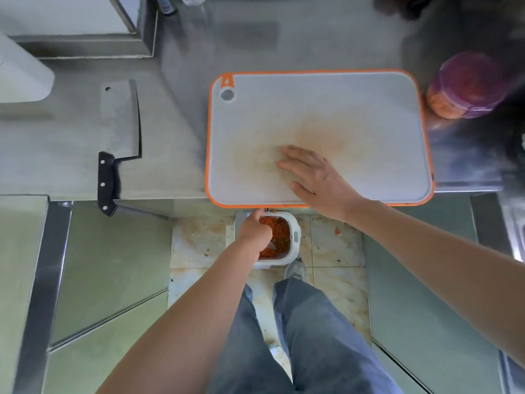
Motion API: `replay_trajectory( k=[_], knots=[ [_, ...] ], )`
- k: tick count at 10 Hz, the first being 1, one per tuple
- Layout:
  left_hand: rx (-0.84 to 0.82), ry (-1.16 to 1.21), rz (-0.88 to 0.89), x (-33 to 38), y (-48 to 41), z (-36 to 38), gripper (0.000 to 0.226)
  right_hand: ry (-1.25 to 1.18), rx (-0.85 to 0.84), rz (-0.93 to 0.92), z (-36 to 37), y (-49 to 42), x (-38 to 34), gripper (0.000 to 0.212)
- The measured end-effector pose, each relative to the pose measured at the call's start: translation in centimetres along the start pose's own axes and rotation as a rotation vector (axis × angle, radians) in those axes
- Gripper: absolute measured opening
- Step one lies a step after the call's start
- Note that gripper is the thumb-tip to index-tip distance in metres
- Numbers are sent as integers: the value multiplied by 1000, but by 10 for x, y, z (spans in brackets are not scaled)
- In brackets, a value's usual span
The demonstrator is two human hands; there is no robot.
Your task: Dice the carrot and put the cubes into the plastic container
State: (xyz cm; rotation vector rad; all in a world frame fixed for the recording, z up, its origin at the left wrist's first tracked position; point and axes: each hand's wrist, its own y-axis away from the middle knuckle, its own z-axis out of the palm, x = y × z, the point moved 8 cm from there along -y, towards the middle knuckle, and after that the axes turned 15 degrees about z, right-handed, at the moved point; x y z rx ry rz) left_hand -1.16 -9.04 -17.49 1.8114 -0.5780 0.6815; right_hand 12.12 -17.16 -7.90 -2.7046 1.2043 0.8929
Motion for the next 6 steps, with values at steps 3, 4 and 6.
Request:
replay_trajectory(
  k=[3, 4, 6],
  knots=[
    [-118, -34, -43, 18, 15, 11, 26, -160, -154, -89, -10, 45, -4, 38],
    [-169, -60, -59, 25, 23, 11, 14, -118, -126, -40, -19, 46, 5, 47],
    [-243, -219, -9, 46, 38, 4, 12, -281, -337, 109, -34, 63, 3, 29]
  ],
)
